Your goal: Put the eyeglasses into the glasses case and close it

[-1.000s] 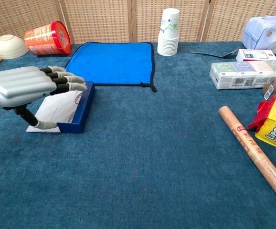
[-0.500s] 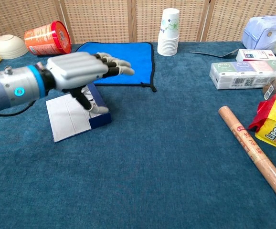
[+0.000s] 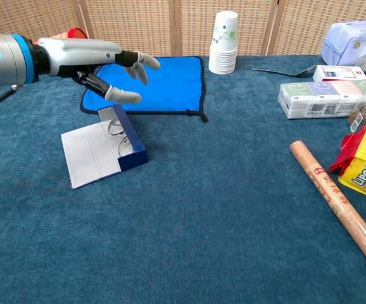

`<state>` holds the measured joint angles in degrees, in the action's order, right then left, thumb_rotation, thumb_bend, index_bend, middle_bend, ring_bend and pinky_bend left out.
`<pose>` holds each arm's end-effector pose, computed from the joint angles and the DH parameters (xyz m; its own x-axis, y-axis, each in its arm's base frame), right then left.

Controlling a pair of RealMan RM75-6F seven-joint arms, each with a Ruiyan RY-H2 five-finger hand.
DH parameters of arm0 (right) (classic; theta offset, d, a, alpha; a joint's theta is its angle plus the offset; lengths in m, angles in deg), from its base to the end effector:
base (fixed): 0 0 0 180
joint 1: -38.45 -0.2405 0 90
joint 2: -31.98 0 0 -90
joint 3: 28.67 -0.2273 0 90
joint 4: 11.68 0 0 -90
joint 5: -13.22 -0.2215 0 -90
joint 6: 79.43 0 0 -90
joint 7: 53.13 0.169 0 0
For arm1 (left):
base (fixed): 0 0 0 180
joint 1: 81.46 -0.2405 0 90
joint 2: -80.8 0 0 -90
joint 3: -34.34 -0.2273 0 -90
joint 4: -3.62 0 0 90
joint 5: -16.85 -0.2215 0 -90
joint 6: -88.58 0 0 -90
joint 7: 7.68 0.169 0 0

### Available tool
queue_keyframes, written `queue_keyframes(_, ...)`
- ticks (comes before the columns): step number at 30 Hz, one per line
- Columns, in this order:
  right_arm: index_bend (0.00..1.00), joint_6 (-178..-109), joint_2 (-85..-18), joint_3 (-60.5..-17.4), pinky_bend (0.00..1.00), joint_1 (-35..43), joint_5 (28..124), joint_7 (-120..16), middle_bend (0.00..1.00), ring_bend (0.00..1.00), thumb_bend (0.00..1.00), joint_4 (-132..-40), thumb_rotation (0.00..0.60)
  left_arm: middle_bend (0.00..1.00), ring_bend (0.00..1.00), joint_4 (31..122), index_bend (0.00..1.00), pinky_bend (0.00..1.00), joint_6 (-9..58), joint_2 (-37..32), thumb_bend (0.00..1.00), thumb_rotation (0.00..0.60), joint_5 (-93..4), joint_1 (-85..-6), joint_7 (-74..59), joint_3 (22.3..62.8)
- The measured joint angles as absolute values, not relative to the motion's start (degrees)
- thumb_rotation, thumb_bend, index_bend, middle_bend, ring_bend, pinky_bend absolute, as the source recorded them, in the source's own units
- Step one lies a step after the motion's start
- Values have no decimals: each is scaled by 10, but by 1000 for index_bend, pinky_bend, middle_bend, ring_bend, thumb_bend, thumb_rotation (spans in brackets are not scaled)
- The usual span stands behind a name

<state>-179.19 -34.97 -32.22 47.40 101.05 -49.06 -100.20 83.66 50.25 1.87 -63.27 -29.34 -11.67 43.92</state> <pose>-0.3149 -0.1306 0.1665 0.3765 0.1759 0.9096 -0.9219 0.1684 0.3490 -0.0969 0.3841 -0.0183 0.5400 0.3501 0.7654 0.7636 -0.5863 -0.2706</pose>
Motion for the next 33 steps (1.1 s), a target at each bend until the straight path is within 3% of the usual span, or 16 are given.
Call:
queue_keyframes(8, 0, -1792, -343, -325, 284, 473, 1011, -512, 65, 92, 411, -1023, 600, 243, 187, 800, 87, 232, 551, 20, 235, 105, -651, -266, -246, 433)
queue_keyframes(18, 0, -1798, -342, -326, 284, 482, 1004, -518, 65, 92, 410, -1029, 600, 248, 198, 703, 88, 282, 593, -33, 236, 105, -689, -227, -341, 402)
queue_keyframes(30, 0, -1799, -343, -325, 284, 484, 1007, -521, 65, 92, 410, -1031, 600, 239, 194, 672, 72, 291, 581, -49, 236, 106, -713, -218, -405, 371)
queue_keyframes(33, 0, -1800, -343, -326, 284, 484, 1009, -520, 65, 92, 410, -1031, 600, 226, 165, 672, 70, 255, 566, -48, 236, 102, -715, -221, -418, 369)
